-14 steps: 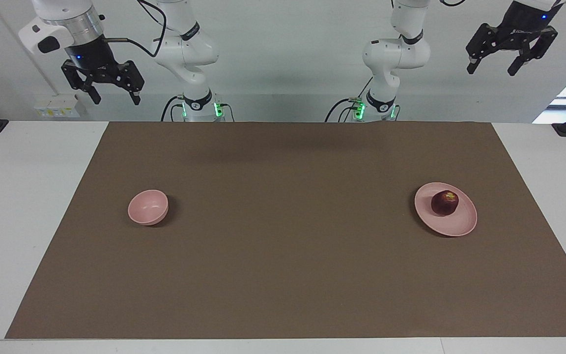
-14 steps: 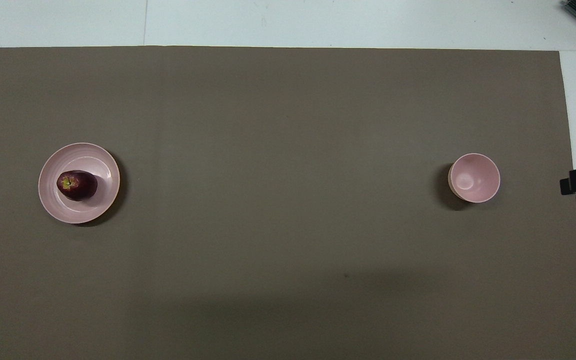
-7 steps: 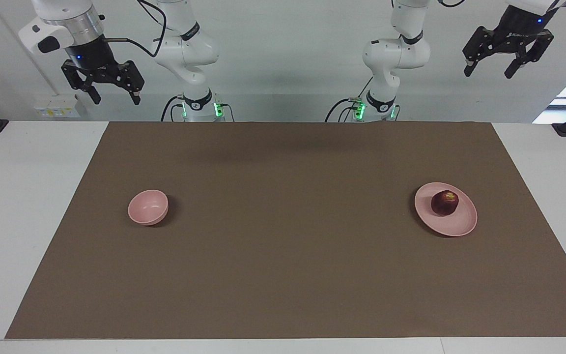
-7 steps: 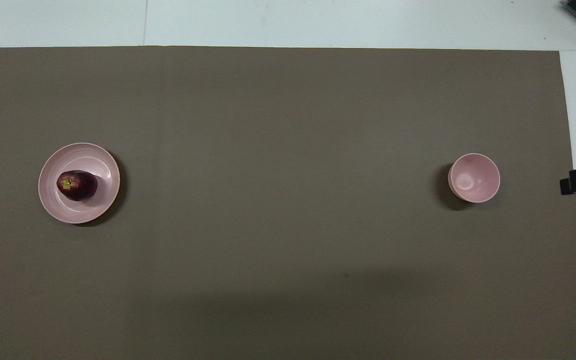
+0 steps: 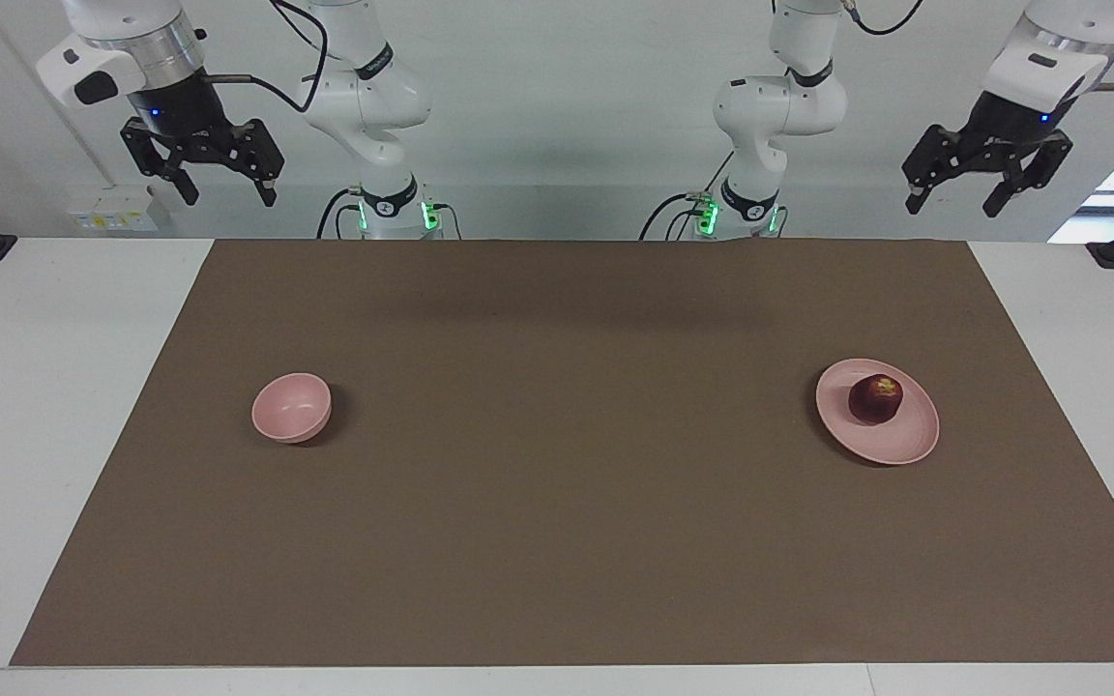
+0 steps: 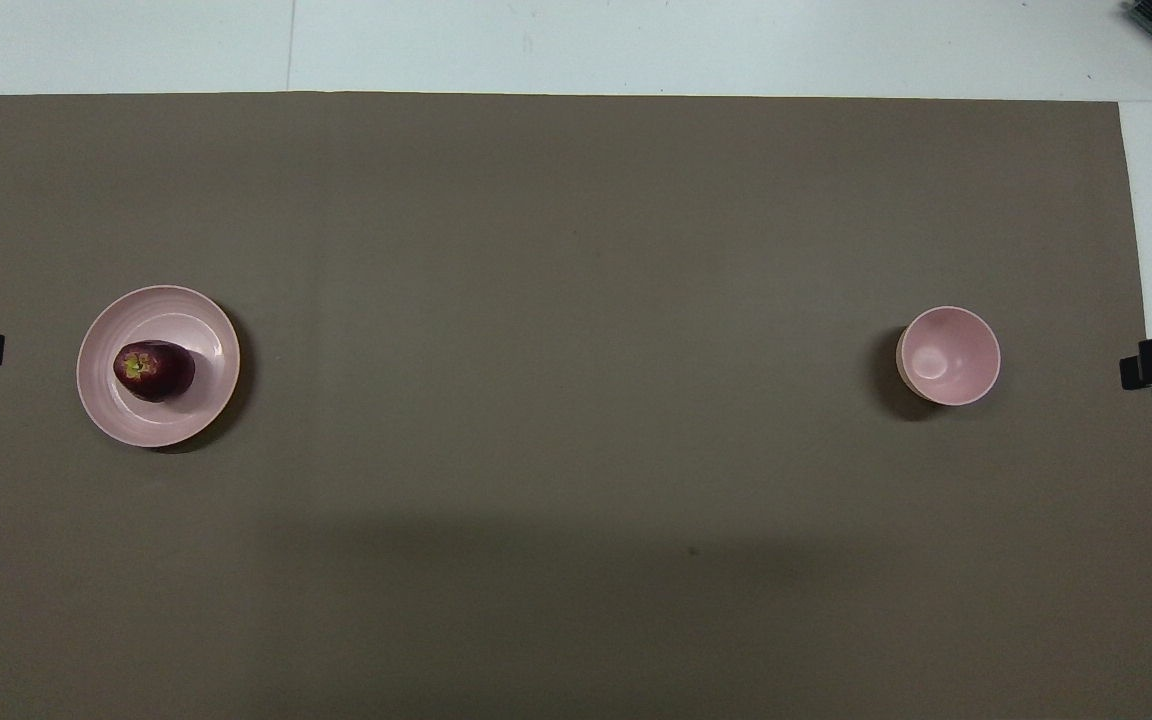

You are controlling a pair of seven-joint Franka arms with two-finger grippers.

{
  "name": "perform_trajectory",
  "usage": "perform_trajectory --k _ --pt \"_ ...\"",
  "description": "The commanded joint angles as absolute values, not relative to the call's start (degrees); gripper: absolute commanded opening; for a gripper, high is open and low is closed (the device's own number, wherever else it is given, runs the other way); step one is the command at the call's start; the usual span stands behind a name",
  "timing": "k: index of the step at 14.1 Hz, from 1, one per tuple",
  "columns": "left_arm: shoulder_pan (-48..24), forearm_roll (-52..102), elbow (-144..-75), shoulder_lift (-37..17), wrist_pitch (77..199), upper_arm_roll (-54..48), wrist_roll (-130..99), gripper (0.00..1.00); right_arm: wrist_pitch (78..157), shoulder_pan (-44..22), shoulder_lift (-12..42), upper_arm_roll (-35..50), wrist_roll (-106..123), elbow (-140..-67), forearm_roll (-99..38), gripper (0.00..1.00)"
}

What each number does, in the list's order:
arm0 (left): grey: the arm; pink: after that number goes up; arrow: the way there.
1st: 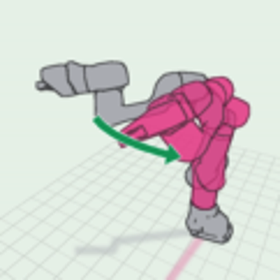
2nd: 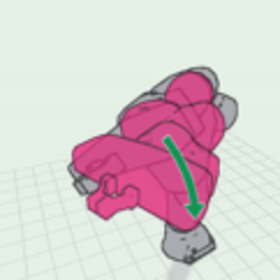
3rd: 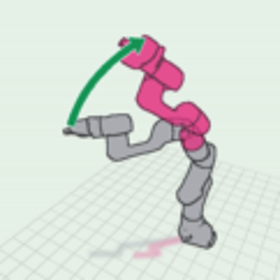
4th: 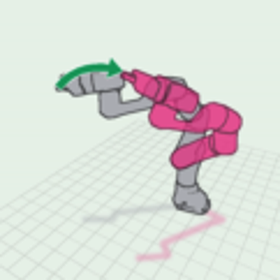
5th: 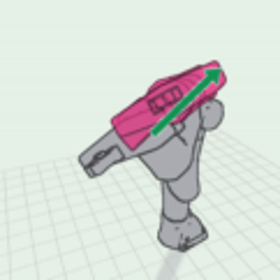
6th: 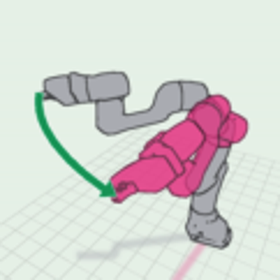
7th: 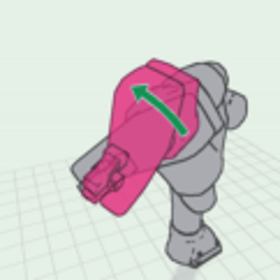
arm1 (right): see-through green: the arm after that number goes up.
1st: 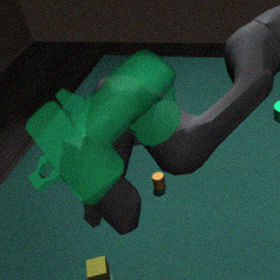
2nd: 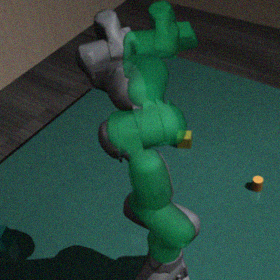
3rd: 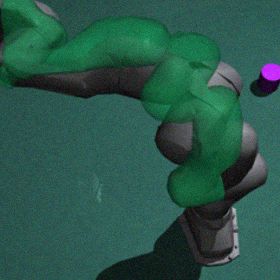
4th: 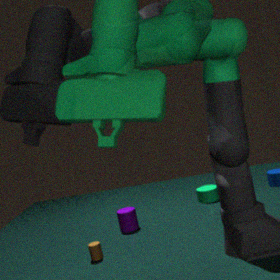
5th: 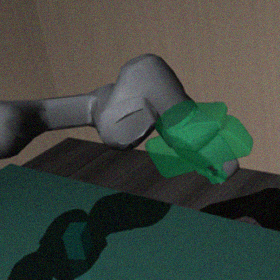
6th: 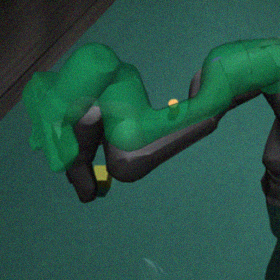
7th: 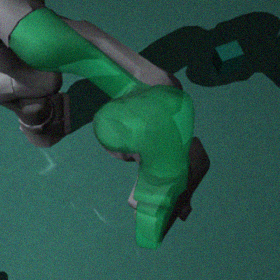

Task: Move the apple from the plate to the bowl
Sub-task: 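Reach the left gripper down over the apple on the pink plate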

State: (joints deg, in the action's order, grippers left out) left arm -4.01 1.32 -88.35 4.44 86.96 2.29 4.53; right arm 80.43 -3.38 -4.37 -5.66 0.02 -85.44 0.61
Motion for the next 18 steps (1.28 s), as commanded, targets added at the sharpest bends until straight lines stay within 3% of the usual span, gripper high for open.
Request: perform_trajectory --k 1,6,13,18 --pt "-3.3 3.1 -99.2 6.6 95.4 2.5 6.6 1.00 81.3 -3.0 -5.5 -5.3 -0.7 -86.9 0.4 1.00" --pt "-2.2 3.1 -111.1 5.5 110.6 2.9 11.3 1.00 81.3 -3.0 -5.5 -5.3 -0.7 -86.9 0.4 1.00" --pt "-0.2 3.0 -116.7 -3.4 125.7 3.3 12.4 1.00 81.3 -3.0 -5.5 -5.3 -0.8 -86.9 0.3 1.00" --pt "0.7 3.0 -122.6 -5.4 135.6 3.3 12.5 1.00 81.3 -3.0 -5.5 -5.3 -0.7 -86.9 0.4 1.00"
